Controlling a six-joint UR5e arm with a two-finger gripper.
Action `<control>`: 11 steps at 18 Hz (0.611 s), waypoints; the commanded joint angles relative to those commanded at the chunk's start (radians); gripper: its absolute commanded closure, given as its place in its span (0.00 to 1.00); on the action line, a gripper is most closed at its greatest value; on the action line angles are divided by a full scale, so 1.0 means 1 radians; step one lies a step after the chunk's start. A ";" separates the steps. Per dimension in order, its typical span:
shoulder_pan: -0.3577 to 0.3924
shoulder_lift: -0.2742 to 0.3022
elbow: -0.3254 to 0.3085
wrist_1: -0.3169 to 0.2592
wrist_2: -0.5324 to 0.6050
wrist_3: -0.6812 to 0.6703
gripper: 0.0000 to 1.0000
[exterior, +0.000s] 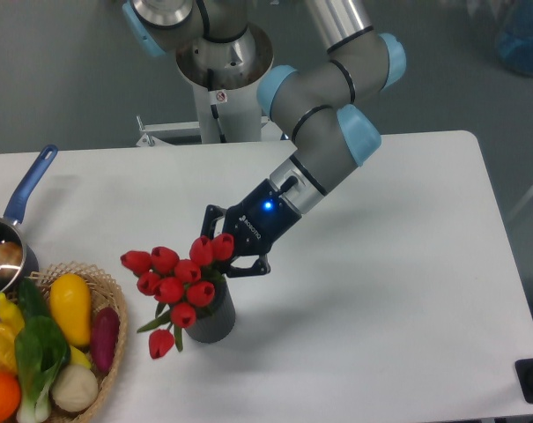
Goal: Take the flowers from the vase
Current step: 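Close the gripper around the tulip stems just below the blooms, then lift the gripped tulips up and out of the grey vase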
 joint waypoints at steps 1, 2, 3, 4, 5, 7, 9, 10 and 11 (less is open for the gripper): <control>0.002 0.006 0.003 -0.002 -0.002 -0.002 0.95; 0.003 0.014 0.006 -0.003 -0.003 -0.012 0.95; 0.008 0.021 0.009 -0.003 -0.003 -0.029 0.95; 0.009 0.029 0.011 -0.003 -0.006 -0.041 0.95; 0.009 0.034 0.015 -0.003 -0.015 -0.046 0.95; 0.018 0.040 0.040 -0.006 -0.040 -0.070 0.95; 0.023 0.041 0.066 -0.005 -0.061 -0.132 0.95; 0.025 0.041 0.080 -0.005 -0.066 -0.146 0.95; 0.029 0.041 0.092 -0.005 -0.077 -0.150 0.95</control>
